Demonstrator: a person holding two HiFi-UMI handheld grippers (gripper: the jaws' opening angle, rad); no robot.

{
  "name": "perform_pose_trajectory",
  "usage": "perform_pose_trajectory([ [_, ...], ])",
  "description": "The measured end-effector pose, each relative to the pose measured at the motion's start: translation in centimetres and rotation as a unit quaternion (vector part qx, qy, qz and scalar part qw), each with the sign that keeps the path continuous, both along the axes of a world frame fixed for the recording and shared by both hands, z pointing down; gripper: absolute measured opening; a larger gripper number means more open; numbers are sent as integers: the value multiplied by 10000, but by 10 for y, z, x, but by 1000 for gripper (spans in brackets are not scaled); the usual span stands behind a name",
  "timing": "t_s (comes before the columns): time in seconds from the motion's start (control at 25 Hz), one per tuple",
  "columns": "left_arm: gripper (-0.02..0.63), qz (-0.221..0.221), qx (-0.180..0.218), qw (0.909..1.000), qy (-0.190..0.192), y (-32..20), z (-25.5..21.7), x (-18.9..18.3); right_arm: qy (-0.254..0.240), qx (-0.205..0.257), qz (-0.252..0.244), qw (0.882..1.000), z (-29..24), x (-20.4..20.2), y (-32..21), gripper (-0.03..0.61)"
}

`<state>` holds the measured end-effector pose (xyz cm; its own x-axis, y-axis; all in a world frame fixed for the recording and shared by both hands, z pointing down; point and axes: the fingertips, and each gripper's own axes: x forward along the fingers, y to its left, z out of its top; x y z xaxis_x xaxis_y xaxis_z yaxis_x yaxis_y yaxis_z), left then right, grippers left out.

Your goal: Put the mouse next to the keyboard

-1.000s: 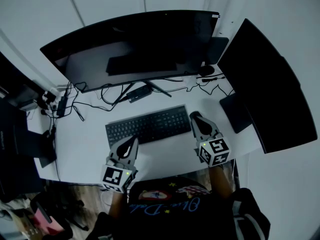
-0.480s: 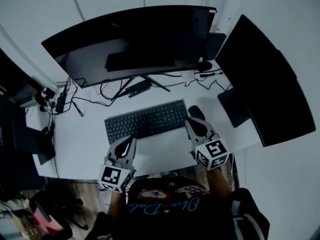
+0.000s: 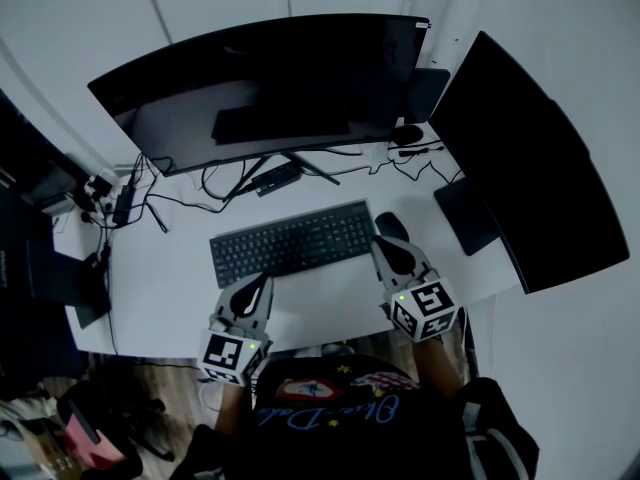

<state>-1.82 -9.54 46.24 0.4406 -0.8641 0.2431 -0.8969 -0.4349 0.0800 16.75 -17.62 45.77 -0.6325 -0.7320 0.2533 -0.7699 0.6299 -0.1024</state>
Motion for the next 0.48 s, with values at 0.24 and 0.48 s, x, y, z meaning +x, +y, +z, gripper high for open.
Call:
perform_pose_trajectory([
  [0.24,0,-12,12,10000,-19,1,-1,1,15,-2,-44,10000,-1,0,0,-2],
  [0.48,0,-22,19,10000,-11,1,-2,2,14,26,-57,10000,-2,1,-1,-2],
])
